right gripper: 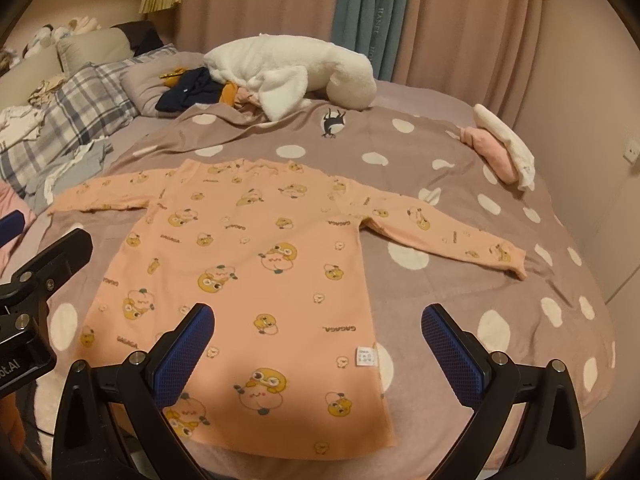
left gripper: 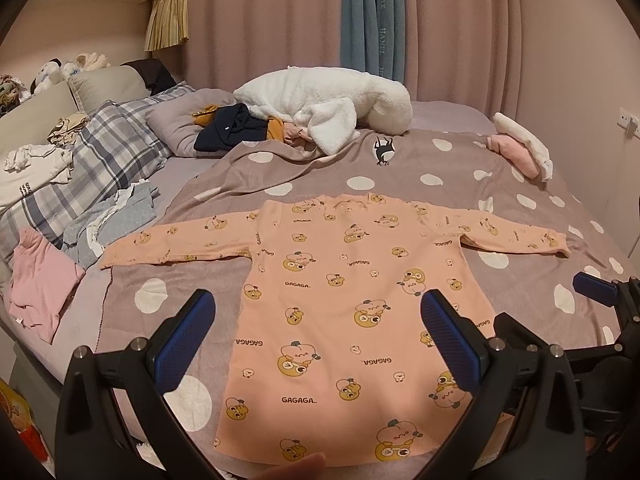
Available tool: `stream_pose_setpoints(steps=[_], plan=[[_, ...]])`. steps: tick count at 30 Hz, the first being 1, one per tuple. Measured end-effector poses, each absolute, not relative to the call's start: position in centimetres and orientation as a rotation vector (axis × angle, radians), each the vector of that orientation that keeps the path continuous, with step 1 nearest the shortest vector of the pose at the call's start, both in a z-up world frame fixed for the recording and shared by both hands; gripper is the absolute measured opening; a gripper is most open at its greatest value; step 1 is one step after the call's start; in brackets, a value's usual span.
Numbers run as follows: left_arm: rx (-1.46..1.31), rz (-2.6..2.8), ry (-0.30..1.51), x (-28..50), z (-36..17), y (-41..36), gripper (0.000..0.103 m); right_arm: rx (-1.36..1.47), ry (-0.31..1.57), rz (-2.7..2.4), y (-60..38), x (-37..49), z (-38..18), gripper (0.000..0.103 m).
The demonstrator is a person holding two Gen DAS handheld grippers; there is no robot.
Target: Fold small clothes
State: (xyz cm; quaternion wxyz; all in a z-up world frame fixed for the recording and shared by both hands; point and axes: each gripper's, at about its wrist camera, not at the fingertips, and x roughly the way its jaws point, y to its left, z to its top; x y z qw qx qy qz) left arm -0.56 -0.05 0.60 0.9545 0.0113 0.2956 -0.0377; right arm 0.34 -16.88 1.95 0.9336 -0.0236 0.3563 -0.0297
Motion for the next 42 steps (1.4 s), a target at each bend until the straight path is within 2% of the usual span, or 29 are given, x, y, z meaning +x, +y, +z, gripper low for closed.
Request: stream_pose_setpoints(steps=[42], plan=[[0.045, -0.071, 0.607, -0.89, 0.29, -0.26, 0.103, -0.064, 0.739, -0.068, -16.78, 0.15, 1.47, 0.103]])
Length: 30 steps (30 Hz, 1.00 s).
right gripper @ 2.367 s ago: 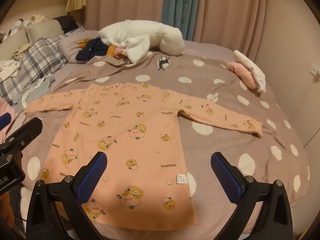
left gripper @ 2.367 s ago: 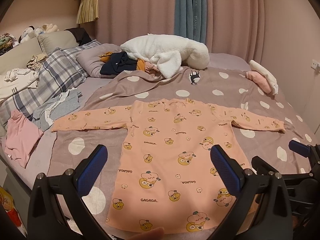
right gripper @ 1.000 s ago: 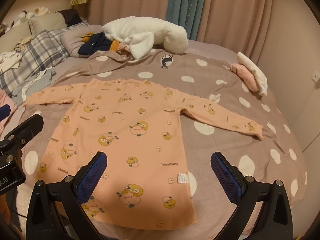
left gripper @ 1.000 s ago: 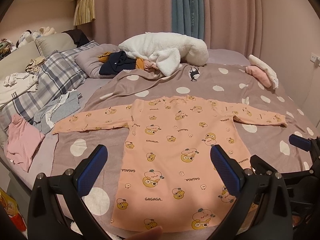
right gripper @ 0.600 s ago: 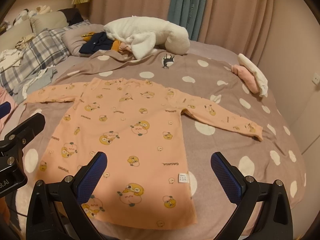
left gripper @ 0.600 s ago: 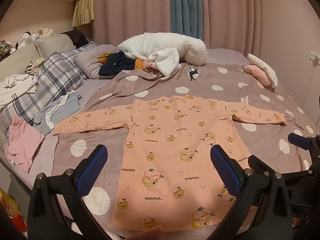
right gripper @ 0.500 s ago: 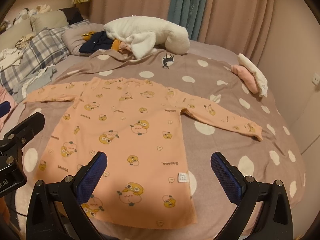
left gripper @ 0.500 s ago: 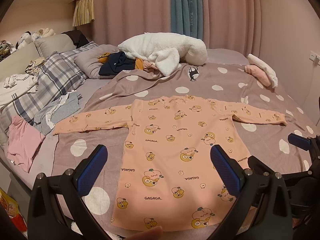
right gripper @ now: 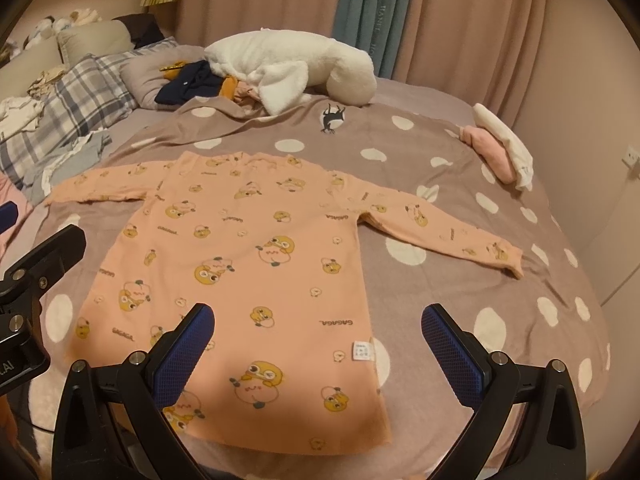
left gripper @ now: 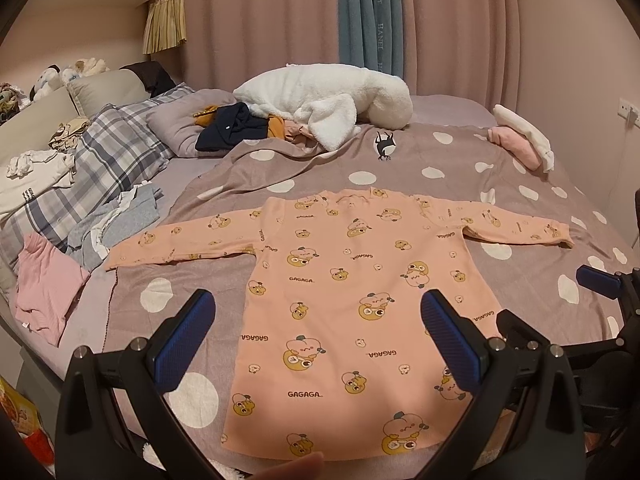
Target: Fold small clothes
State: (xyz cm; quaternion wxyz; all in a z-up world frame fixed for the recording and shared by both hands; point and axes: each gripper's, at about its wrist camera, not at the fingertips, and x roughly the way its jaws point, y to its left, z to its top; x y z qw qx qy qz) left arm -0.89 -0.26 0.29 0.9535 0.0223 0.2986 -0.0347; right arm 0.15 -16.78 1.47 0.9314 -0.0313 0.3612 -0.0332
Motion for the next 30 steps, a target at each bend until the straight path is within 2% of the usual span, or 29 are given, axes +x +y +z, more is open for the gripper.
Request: stream_pose_setpoints(steps=[8, 13, 20, 26, 30], plan=[[0.057, -0.072, 0.620, -0.7, -0.2, -0.6, 0.103, -0.008, 0.740, -0.039, -17.7, 0.4, 1.3, 0.103], [0.037, -0.073, 0.642, 0.1, -0.9, -1.1, 0.103, 0.128, 0.759, -0.019, -20.7, 1.5, 0.3, 0.103], [0.075, -0.064, 0.654, 1.4, -2.1, -2.5, 0.103, 0.513, 0.764, 0.030, -34.2, 5.0, -3.0, 0.103], [0.092, -0.056, 0.680, 3.1, -3.4, -3.0, 0.103, 0.708, 0.759, 0.037, -44.9, 7.9, -6.6, 0.103], [0.036, -0.053, 0.692, 4.3, -3.9, -2.9, 0.103, 1.011, 0.725, 0.024, -51.6, 9.1, -10.0, 0.103]])
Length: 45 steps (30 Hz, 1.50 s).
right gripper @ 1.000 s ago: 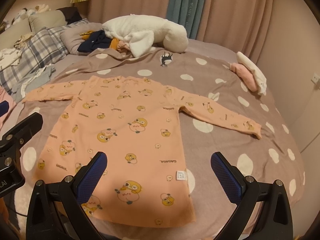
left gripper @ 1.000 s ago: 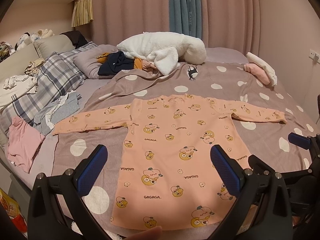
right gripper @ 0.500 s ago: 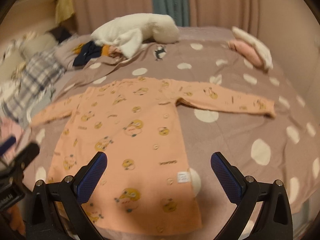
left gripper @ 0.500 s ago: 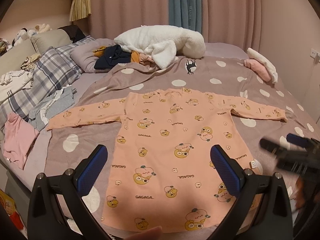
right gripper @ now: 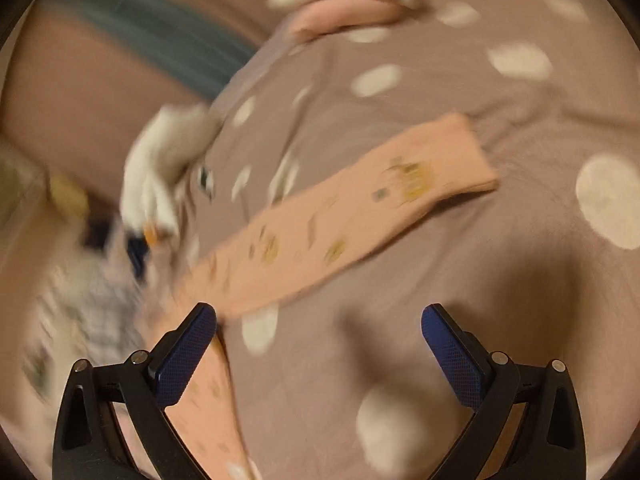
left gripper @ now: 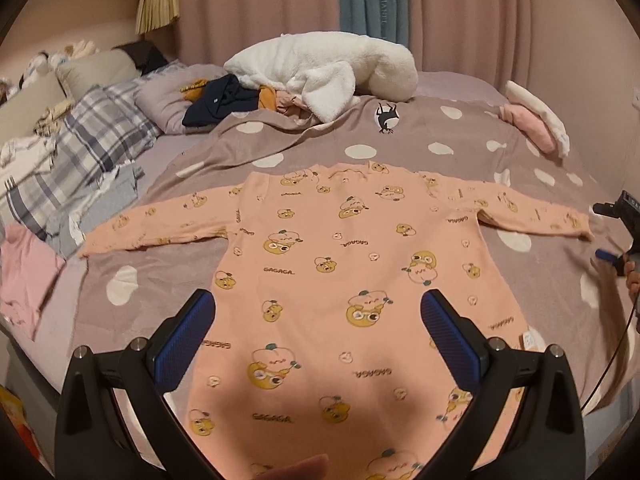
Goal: Fold small clothes
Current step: 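Reach the right tool to the peach garment's sleeve cuff and grasp it, then lift the sleeve with the right tool and fold it across the garment body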
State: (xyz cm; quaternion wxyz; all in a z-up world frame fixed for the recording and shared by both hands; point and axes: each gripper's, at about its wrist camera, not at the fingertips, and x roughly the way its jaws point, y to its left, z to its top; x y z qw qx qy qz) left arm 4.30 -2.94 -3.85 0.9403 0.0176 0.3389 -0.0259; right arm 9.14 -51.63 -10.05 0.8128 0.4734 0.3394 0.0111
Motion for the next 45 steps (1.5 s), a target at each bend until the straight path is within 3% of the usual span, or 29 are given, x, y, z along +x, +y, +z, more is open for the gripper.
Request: stream_pose_setpoints(steps=[3, 5, 9, 12, 14, 16, 30, 45], plan=[[0.035, -0.059, 0.703, 4.8, -4.0, -3.2, 0.103, 1.247, 0.644, -0.017, -55.1, 8.9, -12.8, 0.101], [0.070, -0.043, 0.704, 5.2, -4.2, -3.6, 0.103, 1.406, 0.592, -0.033, -56.7, 8.9, -14.9, 0.088], [0.092, -0.030, 0.701, 5.7, -4.5, -3.9, 0.103, 1.463, 0.536, -0.053, -57.5, 9.3, -15.1, 0.069], [0.085, -0.043, 0.715, 6.0, -4.8, -3.8, 0.103, 1.467, 0.583, -0.132, -57.7, 9.8, -15.0, 0.045], [0.087, -0.038, 0.717, 6.0, -4.9, -3.8, 0.103, 1.461, 0.604, -0.180, -57.8, 9.8, -15.3, 0.021], [0.085, -0.038, 0.719, 6.1, -4.9, -3.6, 0.103, 1.471, 0.596, -0.201, -58.5, 9.6, -16.1, 0.013], [0.046, -0.030, 0.709, 5.7, -4.3, -1.8, 0.103, 1.420, 0.508, -0.107, -58.1, 10.8, -12.6, 0.013], [0.048, 0.098, 0.660, 4.3, -3.5, 3.8, 0.103, 1.160, 0.581, 0.156, -44.6, 21.1, -2.8, 0.013]])
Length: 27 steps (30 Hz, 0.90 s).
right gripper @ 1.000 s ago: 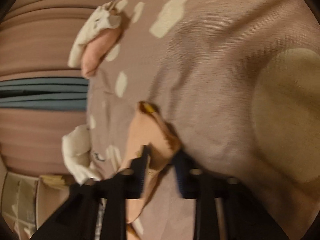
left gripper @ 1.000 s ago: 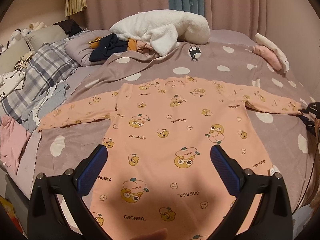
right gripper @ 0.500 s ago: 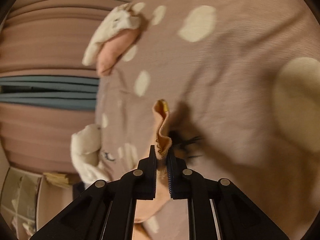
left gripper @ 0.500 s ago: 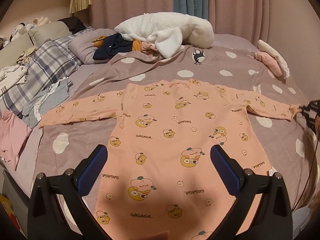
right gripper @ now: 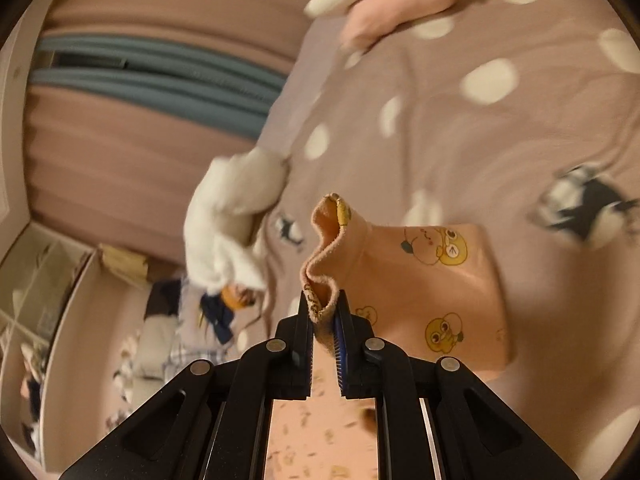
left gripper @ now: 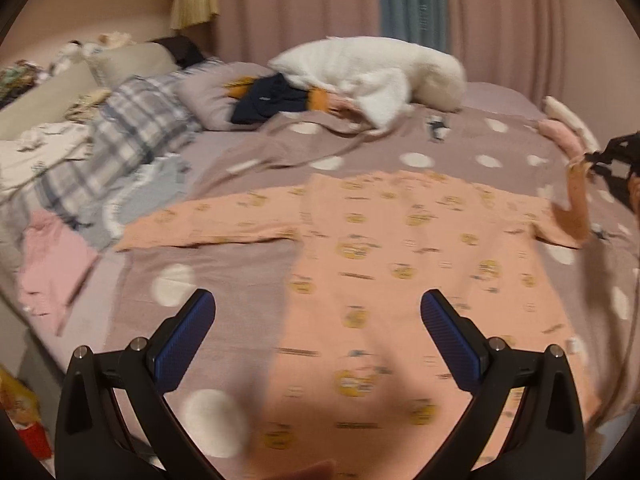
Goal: Fold small clothes
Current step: 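Lift the sleeve with the right tool and fold it across the garment body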
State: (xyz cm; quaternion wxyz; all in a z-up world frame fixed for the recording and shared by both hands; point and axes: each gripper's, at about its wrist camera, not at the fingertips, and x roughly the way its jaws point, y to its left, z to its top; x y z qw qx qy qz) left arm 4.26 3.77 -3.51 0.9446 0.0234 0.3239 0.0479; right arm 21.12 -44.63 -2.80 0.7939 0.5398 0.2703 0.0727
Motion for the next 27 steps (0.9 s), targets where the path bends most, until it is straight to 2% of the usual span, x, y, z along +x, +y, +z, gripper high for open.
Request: stream_pose_setpoints(steps=[7, 27], plan=[[-0.035, 0.193, 0.661, 3.7, -3.6, 8.6, 0.103, 1.075, 0.649, 0.274, -37.2, 24.7, -0.5, 0.013], [-0.128, 0.213, 0.635, 1.9, -3.8, 13.0, 0.103, 0.925, 0.745, 0.390, -24.7, 28.0, 2.0, 0.013]])
